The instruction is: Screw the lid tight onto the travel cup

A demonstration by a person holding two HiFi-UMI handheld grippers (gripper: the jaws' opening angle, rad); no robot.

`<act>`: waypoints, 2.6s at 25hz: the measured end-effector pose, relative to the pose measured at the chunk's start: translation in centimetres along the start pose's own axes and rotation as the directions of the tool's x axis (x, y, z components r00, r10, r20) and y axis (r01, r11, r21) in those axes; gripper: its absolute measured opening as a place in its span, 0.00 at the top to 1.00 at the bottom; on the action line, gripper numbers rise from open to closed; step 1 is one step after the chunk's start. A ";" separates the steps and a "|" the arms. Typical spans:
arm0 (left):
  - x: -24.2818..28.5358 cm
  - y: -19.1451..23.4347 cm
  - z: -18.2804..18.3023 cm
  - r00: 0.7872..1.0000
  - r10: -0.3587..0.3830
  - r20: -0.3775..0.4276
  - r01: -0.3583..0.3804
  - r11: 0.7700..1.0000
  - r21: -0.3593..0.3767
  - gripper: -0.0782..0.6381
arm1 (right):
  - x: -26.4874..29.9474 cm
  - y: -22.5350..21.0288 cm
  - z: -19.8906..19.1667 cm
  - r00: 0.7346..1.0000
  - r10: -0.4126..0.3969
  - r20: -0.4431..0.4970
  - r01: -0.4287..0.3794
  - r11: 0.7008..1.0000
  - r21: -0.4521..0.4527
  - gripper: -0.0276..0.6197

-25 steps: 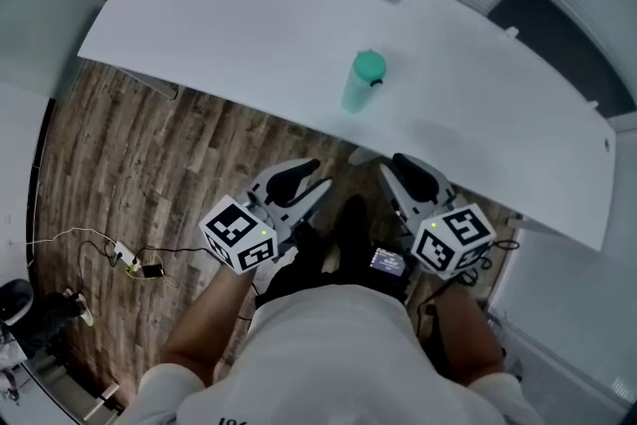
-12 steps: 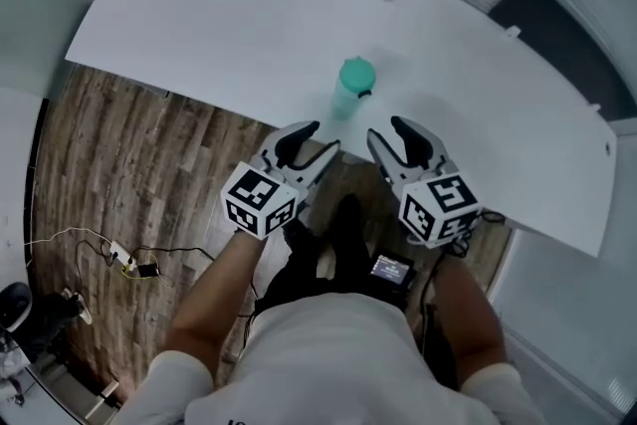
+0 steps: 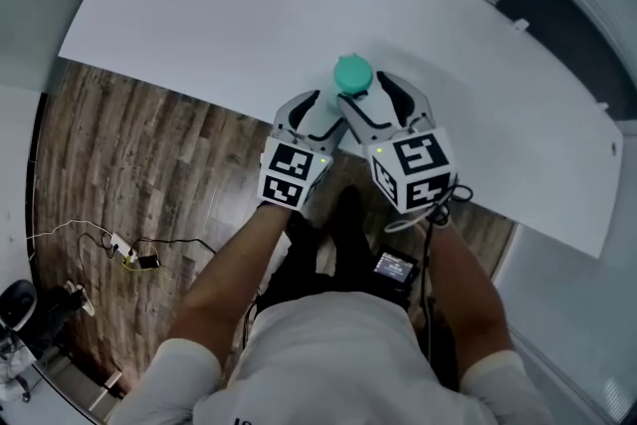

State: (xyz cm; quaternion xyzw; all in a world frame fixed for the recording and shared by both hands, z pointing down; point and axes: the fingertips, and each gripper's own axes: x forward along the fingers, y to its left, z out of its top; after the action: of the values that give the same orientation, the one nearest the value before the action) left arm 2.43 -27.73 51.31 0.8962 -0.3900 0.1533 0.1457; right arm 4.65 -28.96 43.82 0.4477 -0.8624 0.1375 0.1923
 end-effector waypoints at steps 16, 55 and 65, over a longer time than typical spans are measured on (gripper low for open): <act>4.7 0.3 -0.1 0.999 0.039 -0.022 -0.037 0.995 0.097 0.49 | 2.6 -0.9 0.6 0.994 -0.095 -0.056 0.095 0.995 -0.006 0.51; 5.0 -2.3 -0.8 0.918 -0.370 -0.147 0.395 0.892 0.219 0.45 | 1.2 -0.1 -0.2 0.992 0.076 -0.096 -0.085 0.992 -0.096 0.51; 4.7 -1.5 -0.8 0.994 -0.102 -0.041 0.107 0.981 0.159 0.45 | 1.0 -0.1 -0.4 0.989 -0.047 -0.141 0.044 0.999 -0.022 0.51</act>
State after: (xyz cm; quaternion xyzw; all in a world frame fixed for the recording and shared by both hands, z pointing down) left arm 6.45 -29.49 53.63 0.9217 -0.3261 0.1912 0.0871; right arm 4.34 -29.58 44.64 0.4544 -0.8374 0.1566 0.2603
